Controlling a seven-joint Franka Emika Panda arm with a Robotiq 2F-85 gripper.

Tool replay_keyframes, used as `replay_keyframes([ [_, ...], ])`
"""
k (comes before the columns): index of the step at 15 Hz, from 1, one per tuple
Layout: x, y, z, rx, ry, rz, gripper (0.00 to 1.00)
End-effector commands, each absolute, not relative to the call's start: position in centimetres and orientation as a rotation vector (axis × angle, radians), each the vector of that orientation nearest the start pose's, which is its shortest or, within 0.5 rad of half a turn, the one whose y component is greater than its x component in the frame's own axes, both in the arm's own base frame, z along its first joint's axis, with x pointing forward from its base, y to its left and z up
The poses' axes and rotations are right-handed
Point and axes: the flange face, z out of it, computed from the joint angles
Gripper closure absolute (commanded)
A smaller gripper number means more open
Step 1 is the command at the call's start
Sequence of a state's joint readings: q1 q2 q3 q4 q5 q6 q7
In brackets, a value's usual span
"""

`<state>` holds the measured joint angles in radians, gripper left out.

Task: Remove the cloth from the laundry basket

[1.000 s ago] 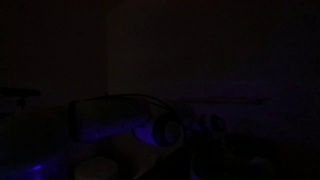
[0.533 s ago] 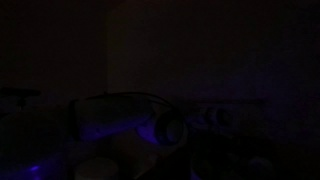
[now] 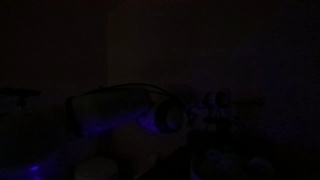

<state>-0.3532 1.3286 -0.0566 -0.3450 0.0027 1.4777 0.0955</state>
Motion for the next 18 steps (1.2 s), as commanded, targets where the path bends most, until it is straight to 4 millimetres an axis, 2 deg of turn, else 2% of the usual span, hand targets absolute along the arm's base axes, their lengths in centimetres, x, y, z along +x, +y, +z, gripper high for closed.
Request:
replay_keyframes([
  [1, 74.1, -28.2, 30.8, -3.035, 0.788, 0.116, 0.91],
  [8, 74.6, -28.5, 41.3, -2.915, 0.906, -0.22, 0.91],
  [11, 74.0, -29.6, 44.7, -2.854, 0.933, -0.313, 0.91],
  [12, 73.6, -30.2, 45.0, -2.851, 0.948, -0.316, 0.91],
  [13, 74.2, -29.1, 43.6, -2.911, 0.906, -0.272, 0.87],
  [15, 73.7, -30.0, 44.5, -2.896, 0.922, -0.29, 0.87],
  [17, 73.6, -30.3, 44.4, -2.892, 0.926, -0.289, 0.87],
  [18, 73.6, -30.2, 44.4, -2.892, 0.925, -0.287, 0.91],
])
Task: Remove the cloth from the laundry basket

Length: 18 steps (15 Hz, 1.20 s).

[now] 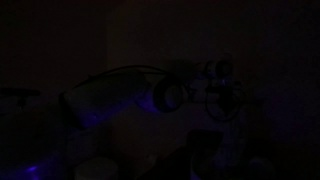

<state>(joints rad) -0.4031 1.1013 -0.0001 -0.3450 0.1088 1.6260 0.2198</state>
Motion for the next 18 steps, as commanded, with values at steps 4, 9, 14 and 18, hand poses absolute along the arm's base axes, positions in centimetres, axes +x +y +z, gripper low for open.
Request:
replay_keyframes([
  [4, 76.6, -22.8, 42.5, -2.975, 0.823, -0.25, 0.91],
  [9, 78.7, -13.1, 49.0, -2.941, 0.762, -0.49, 0.91],
  [14, 78.7, -4.6, 56.8, -2.88, 0.735, -0.772, 0.91],
  [18, 77.6, 2.6, 61.8, -2.877, 0.628, -0.966, 0.91],
])
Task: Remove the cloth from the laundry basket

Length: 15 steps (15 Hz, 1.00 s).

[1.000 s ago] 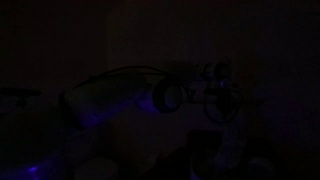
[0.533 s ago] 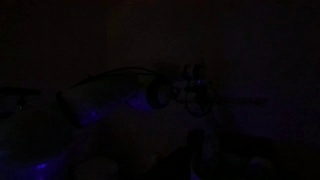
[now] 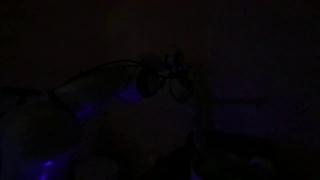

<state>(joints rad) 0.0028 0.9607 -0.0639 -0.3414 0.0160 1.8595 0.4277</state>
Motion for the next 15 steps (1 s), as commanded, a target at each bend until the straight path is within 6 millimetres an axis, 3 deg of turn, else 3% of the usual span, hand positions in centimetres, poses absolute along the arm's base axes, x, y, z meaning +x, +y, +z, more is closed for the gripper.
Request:
replay_keyframes([
  [1, 77.2, 4.5, 62.7, -2.885, 0.595, -0.997, 0.91],
  [4, 75.7, 10.2, 64.7, -2.916, 0.548, -1.053, 0.91],
  [6, 74.9, 13.3, 64.8, -2.941, 0.577, -1.049, 0.91],
  [8, 74.5, 14.8, 64.0, -2.972, 0.631, -1.006, 0.91],
  [11, 74.8, 14.2, 61.8, -3.004, 0.716, -0.865, 0.91],
  [15, 76.5, 9.7, 57.2, -3.043, 0.782, -0.671, 0.91],
])
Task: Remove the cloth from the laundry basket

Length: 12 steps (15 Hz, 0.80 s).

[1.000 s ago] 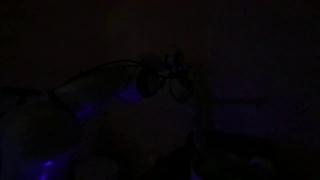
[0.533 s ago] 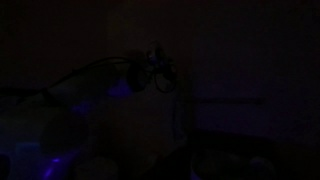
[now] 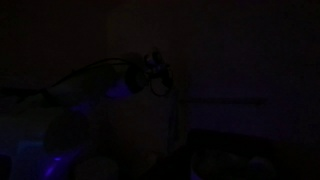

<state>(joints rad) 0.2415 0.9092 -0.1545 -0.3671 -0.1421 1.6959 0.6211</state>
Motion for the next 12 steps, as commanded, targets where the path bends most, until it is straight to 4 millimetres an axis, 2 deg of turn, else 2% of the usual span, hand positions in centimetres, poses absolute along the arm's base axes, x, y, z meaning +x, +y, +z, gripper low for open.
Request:
replay_keyframes([
  [1, 77.1, 8.2, 55.6, -3.04, 0.802, -0.633, 0.91],
  [3, 78.1, 5.2, 52.7, -3.027, 0.83, -0.551, 0.91],
  [4, 78.5, 4.4, 51.1, -3.024, 0.833, -0.503, 0.91],
  [5, 79.3, 3.5, 48.3, -3.022, 0.809, -0.449, 0.91],
  [7, 80.0, 3.6, 43.5, -3.034, 0.731, -0.328, 0.91],
  [9, 80.3, 5.9, 38.8, -3.08, 0.612, -0.236, 0.91],
  [11, 80.2, 9.8, 34.3, -3.131, 0.443, -0.17, 0.91],
  [12, 79.9, 12.0, 33.1, -3.167, 0.364, -0.16, 0.91],
])
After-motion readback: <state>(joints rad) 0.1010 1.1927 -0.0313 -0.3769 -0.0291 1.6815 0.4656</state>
